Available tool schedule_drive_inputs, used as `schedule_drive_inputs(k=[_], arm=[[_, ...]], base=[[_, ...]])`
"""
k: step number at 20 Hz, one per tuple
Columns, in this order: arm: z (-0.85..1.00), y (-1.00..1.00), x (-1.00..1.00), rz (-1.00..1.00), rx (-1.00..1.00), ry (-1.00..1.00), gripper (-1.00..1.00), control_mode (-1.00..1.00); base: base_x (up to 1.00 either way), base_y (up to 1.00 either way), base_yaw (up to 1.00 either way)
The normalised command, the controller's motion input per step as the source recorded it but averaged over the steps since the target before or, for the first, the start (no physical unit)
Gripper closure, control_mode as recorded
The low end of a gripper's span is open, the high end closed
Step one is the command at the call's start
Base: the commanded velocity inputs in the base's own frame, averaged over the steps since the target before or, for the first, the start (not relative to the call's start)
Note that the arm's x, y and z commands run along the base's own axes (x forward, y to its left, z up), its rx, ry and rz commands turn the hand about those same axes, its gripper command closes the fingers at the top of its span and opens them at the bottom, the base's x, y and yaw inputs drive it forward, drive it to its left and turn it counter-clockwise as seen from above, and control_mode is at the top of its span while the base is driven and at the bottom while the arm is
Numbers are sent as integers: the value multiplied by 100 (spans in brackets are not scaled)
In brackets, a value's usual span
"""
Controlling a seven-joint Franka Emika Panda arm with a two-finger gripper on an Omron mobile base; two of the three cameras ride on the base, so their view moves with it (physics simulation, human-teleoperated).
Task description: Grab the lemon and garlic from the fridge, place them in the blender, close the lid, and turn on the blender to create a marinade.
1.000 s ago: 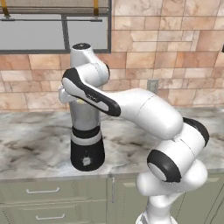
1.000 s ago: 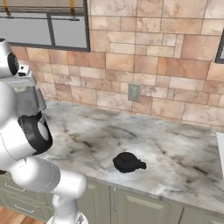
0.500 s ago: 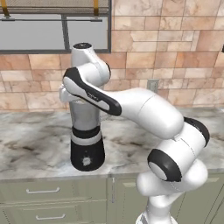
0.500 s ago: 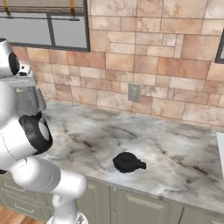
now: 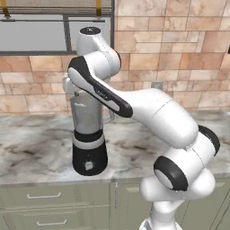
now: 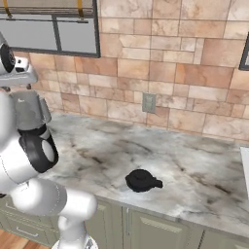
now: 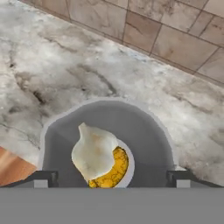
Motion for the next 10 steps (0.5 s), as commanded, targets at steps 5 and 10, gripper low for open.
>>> schedule_drive_inputs(k=[5, 10], arm=[[67, -59, -38, 0, 3, -17, -100, -100], [43, -100, -38, 3, 4, -16, -100, -100]], base=[[0, 0, 0], [0, 0, 0]])
